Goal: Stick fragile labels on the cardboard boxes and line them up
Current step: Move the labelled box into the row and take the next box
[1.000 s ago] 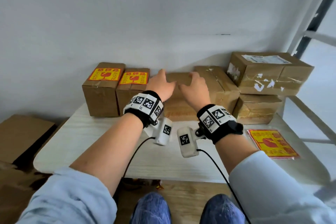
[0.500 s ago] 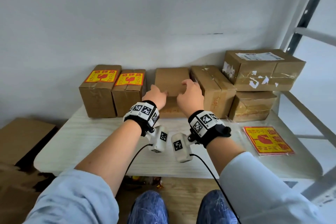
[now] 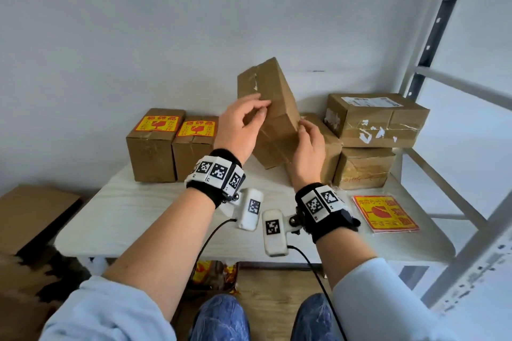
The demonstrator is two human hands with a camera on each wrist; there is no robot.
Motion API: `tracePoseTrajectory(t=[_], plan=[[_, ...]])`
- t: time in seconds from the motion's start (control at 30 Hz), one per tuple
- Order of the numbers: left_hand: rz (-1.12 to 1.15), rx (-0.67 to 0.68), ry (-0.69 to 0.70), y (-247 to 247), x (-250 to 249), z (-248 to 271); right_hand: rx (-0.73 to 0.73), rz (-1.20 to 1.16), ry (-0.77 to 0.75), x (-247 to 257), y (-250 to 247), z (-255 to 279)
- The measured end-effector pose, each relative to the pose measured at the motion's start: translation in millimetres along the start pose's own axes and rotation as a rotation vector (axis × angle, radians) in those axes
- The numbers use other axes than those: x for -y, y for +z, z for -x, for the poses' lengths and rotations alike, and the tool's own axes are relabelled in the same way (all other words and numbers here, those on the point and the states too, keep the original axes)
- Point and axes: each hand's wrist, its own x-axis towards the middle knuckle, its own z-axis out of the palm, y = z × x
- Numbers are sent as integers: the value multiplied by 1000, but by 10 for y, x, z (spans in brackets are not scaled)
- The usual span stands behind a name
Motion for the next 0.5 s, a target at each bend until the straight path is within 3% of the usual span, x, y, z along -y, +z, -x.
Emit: tracePoseTrajectory(t=[0.07, 0.27, 0.37, 0.43, 0.5], plan=[[-43, 5, -13, 15, -115, 67, -15, -42, 21, -31, -60, 68], [68, 84, -277, 59, -410, 233, 58, -182, 183, 88, -296, 183], [46, 119, -223, 107, -447, 339, 170, -247, 229, 180, -395, 135], [173, 138, -179, 135, -467, 397, 201, -280, 245, 241, -453, 120], [298, 241, -145, 143, -532, 431, 192, -286, 278, 206, -510, 108]])
